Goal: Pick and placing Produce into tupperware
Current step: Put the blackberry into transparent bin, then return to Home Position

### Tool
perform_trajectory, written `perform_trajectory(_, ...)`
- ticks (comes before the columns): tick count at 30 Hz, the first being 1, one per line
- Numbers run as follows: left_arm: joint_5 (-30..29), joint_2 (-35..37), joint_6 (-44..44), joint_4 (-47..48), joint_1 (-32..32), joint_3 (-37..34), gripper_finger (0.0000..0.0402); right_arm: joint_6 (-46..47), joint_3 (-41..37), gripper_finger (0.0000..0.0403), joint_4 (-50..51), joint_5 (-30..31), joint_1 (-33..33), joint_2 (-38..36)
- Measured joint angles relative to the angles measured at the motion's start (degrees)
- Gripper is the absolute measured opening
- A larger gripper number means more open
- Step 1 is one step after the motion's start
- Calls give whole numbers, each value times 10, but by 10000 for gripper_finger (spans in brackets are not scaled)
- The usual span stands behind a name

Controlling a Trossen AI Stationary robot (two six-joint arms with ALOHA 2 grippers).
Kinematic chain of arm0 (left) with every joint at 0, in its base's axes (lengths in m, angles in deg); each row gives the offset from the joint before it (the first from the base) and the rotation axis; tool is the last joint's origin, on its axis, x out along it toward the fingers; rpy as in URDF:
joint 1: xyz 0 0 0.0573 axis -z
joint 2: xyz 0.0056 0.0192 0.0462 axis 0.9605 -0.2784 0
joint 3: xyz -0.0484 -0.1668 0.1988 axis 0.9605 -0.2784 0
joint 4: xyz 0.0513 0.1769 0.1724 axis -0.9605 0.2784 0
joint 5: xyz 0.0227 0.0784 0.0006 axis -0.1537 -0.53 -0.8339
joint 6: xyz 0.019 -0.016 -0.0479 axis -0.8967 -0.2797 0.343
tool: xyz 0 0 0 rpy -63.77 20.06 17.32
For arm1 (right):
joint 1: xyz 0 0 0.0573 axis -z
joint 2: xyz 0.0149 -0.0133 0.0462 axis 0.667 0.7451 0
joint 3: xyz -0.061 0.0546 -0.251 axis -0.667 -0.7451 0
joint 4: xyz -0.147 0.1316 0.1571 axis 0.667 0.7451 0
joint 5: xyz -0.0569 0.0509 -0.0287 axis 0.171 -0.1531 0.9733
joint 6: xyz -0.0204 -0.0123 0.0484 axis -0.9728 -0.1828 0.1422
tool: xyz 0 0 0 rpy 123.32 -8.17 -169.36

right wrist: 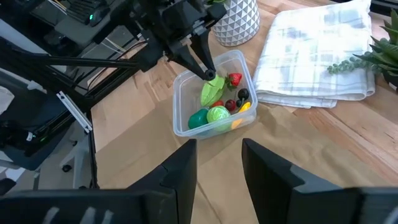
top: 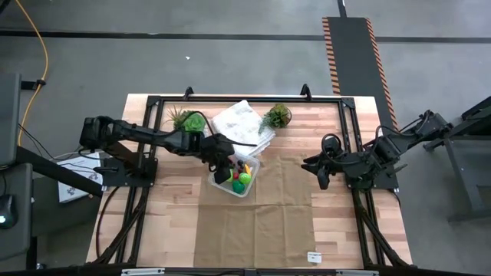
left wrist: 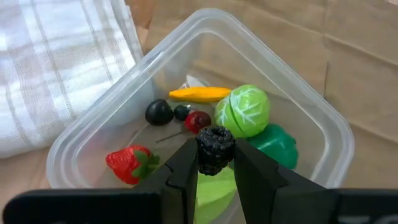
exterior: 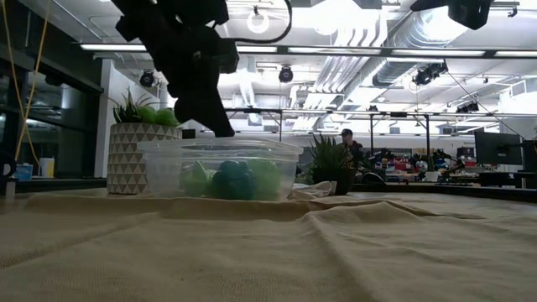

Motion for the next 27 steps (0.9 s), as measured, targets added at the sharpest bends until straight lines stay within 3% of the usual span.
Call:
perform_trajectory(7,11,-21,-1,-27,0,0,84,-1,0,119,0,0,0,0)
perform_trajectory(19,19,-26,5,-30,0,0,143,1,0,119,0,0,0,0)
perform_trajectory(27,130,-14,18,-25,0,16,122,-30,0,119,-30,-19,-2,-22)
